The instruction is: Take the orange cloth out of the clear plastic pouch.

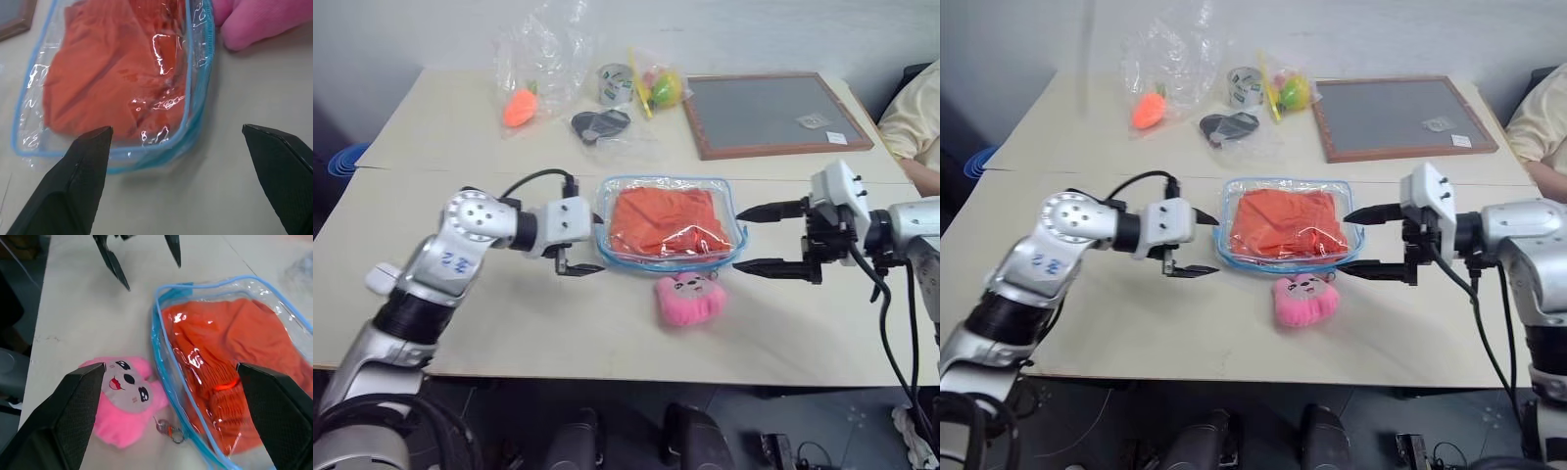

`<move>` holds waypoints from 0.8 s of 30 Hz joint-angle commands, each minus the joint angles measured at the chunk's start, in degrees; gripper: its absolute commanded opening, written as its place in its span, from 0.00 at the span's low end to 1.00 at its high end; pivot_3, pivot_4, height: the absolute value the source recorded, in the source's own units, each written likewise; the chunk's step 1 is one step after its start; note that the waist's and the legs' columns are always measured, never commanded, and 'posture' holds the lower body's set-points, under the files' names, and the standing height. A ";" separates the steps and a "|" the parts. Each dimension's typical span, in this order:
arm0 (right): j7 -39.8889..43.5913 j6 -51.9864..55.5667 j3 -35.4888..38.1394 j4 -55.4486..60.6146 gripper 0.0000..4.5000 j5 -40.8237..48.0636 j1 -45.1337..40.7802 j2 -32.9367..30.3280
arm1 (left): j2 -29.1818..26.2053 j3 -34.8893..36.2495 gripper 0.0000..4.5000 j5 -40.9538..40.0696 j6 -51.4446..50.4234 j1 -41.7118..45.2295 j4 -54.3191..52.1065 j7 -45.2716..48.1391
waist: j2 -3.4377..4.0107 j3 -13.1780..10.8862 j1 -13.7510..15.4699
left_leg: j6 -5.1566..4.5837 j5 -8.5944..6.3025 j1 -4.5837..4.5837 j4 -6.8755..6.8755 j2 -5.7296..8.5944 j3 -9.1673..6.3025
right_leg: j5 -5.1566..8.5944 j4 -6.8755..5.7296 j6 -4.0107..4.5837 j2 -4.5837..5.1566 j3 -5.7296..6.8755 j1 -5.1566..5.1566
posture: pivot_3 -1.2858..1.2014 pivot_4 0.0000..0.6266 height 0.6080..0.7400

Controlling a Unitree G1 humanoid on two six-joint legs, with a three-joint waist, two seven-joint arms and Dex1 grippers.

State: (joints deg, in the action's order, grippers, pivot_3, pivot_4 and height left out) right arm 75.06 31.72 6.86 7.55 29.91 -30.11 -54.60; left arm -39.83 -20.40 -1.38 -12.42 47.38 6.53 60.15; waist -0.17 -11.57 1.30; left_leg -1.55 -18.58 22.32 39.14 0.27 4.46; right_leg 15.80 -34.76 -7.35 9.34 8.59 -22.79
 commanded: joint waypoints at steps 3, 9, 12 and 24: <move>-4.00 2.46 5.68 6.66 1.00 3.07 3.70 -1.47 | 6.17 -0.95 0.91 3.19 6.98 7.31 12.36 0.84 | -0.04 -0.02 0.20 | -0.01 0.00 0.03 0.06 0.00 -0.03 | 0.00 -0.02 -0.01 0.01 0.00 0.01 | 0.52 0.24 1.00; -6.25 3.19 7.49 8.69 1.00 3.99 6.23 -1.96 | 8.95 -1.31 0.50 3.61 10.49 7.54 14.74 4.70 | -0.05 -0.02 0.10 | -0.03 0.00 0.03 0.06 0.00 -0.05 | -0.01 -0.02 -0.02 0.05 0.02 0.01 | 0.52 0.24 1.00; -7.02 3.29 7.66 8.42 1.00 4.36 5.99 -2.07 | 8.86 -1.34 0.30 3.90 11.22 6.04 13.79 6.26 | -0.05 -0.02 0.10 | -0.03 0.00 0.02 0.06 -0.02 -0.07 | -0.01 -0.03 -0.02 0.05 0.02 0.01 | 0.52 0.24 1.00; -6.92 1.44 4.49 5.58 1.00 3.57 2.65 -1.14 | 5.55 0.69 0.01 5.52 9.29 0.70 6.14 6.18 | -0.05 -0.02 0.08 | -0.04 0.00 0.02 0.08 -0.09 -0.10 | -0.01 -0.03 -0.02 0.06 0.02 0.02 | 0.52 0.24 1.00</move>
State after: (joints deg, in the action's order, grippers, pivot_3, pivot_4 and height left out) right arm 67.87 34.17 11.17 12.89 33.15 -26.65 -55.49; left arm -32.89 -21.28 4.08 -2.75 48.32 15.83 66.23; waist -0.22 -11.59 1.38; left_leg -1.59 -18.58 22.34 39.22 0.14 4.34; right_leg 15.79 -34.79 -7.37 9.41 8.61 -22.77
